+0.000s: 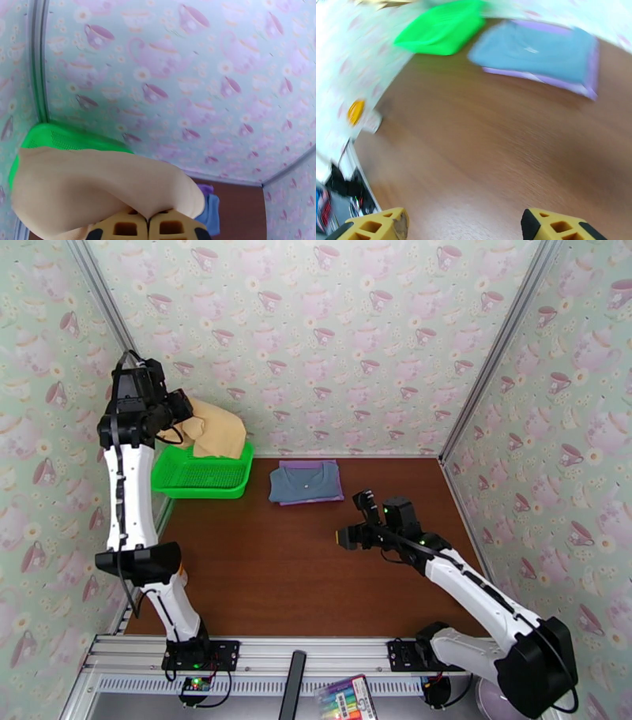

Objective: Fold and stack the mixed laundry pile

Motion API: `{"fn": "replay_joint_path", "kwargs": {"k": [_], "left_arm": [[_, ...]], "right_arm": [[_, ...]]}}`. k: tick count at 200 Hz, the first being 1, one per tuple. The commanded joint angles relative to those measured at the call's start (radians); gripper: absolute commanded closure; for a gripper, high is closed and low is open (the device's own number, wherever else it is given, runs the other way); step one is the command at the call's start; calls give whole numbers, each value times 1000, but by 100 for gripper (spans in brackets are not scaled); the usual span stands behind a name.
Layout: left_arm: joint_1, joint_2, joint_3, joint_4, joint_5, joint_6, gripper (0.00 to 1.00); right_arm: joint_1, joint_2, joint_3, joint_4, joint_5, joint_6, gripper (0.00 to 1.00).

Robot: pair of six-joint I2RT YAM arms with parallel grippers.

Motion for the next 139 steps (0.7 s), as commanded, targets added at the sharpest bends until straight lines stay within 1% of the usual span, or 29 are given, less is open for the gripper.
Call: {"fn": "replay_joint_path", "kwargs": {"k": [1,13,21,35,52,74,79,93,117,139], "left_arm": [[-71,-166,-182,-8,100,-42,100],[-109,-263,-340,35,119,-71,100],[-141,-327,-445,66,128,-93,100],[-201,-436,-611,116,124,-136,100],[-268,-548,-797,178,102,-199,100],[-358,-659,-975,247,63,-280,100],[-379,-677,-1007,260,34,-298,100],[-443,-718,-1097,300,3,-342,100],[-558,-755,-1260,385,-47,-410,100],[-665,-736,-1405,494,-81,-468,100]], "right_arm": [[84,-31,50,79,43,-274,16],[119,-36,57,127,65,-385,14],[124,-39,64,161,67,-419,13],[124,-41,82,205,59,-421,11],[134,-49,81,261,19,-397,11],[175,-72,32,345,-22,-390,11],[183,-77,20,354,-29,-396,11],[196,-88,-12,355,-29,-406,11],[200,-120,-78,334,37,-403,12],[200,-177,-163,339,96,-368,12]]}}
